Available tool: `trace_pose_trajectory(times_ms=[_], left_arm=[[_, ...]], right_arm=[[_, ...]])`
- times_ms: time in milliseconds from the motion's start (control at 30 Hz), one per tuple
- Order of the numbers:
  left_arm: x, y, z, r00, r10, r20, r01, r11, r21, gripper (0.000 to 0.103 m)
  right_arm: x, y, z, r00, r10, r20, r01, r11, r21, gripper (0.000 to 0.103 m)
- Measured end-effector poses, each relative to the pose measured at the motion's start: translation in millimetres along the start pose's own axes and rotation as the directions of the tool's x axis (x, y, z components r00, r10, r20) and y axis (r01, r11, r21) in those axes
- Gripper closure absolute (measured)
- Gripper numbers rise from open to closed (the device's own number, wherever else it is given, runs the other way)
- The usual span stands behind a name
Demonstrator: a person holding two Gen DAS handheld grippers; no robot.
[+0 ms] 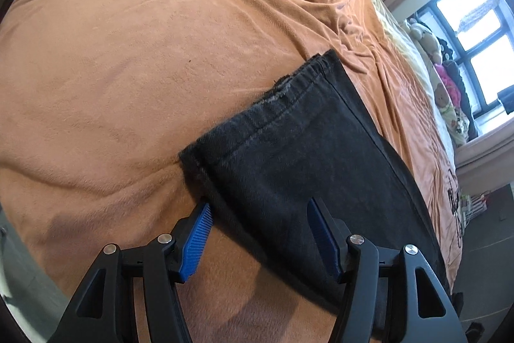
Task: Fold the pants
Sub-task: 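Grasp the black pant leg hem with the left tool and lift it, then carry the lifted leg hem over the pants toward the waistband with the left tool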
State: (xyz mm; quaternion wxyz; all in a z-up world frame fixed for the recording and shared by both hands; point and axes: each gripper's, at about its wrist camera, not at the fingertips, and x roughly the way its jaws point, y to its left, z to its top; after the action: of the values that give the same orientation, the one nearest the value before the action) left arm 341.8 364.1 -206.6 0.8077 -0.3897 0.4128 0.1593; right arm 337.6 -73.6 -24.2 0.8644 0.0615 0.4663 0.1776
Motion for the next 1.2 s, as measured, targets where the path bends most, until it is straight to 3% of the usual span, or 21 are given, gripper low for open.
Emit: trace_pose_trajectory(times_ms=[67, 133, 167, 200, 267, 467, 633, 800, 1033, 1200], left_arm=[[4, 1, 5, 1.0, -0.001, 0.02, 0.001, 1.0, -0.014, 0.042], [8, 0, 9, 0.999, 0.031, 0.037, -0.03, 0.999, -0.012, 0.059], [9, -1, 11, 0.998, 0.053, 0.039, -0.053, 0.999, -0.003, 0.079], [9, -1, 13, 0.997, 0.059, 0.044, -0.059, 0.998, -0.003, 0.09], [5, 0, 17, 0.997, 0.046, 0.058, -0.046, 0.999, -0.017, 0.096], [-28, -13, 28, 0.989, -0.023, 0.149, 0.024, 1.0, -0.008, 0.098], [-50, -30, 41, 0.98, -0.074, 0.187, 0.074, 0.997, 0.007, 0.098], [-62, -45, 49, 0.972, -0.115, 0.204, 0.113, 0.993, 0.024, 0.098], [-74, -66, 54, 0.964, -0.149, 0.221, 0.141, 0.989, 0.054, 0.098], [-80, -75, 55, 0.961, -0.155, 0.228, 0.143, 0.987, 0.066, 0.098]], right_arm=[[-1, 0, -5, 1.0, 0.001, 0.0, -0.001, 1.0, 0.018, 0.064], [-3, -1, -9, 1.0, -0.006, 0.008, 0.006, 1.0, 0.022, 0.064], [-4, 0, -10, 1.0, -0.01, 0.011, 0.01, 1.0, 0.024, 0.064], [-5, 1, -12, 1.0, -0.01, 0.011, 0.009, 1.0, 0.027, 0.064], [-4, 1, -16, 1.0, -0.003, 0.006, 0.002, 0.999, 0.032, 0.064], [1, 5, -21, 1.0, -0.007, -0.009, 0.008, 1.0, 0.026, 0.065], [13, 7, -33, 0.997, 0.005, -0.082, -0.004, 1.0, 0.009, 0.08], [14, 16, -41, 0.99, 0.034, -0.134, -0.037, 0.999, -0.018, 0.081], [12, 27, -23, 0.993, 0.067, -0.093, -0.07, 0.997, -0.028, 0.083], [34, 43, -14, 0.987, 0.121, -0.109, -0.127, 0.99, -0.055, 0.083]])
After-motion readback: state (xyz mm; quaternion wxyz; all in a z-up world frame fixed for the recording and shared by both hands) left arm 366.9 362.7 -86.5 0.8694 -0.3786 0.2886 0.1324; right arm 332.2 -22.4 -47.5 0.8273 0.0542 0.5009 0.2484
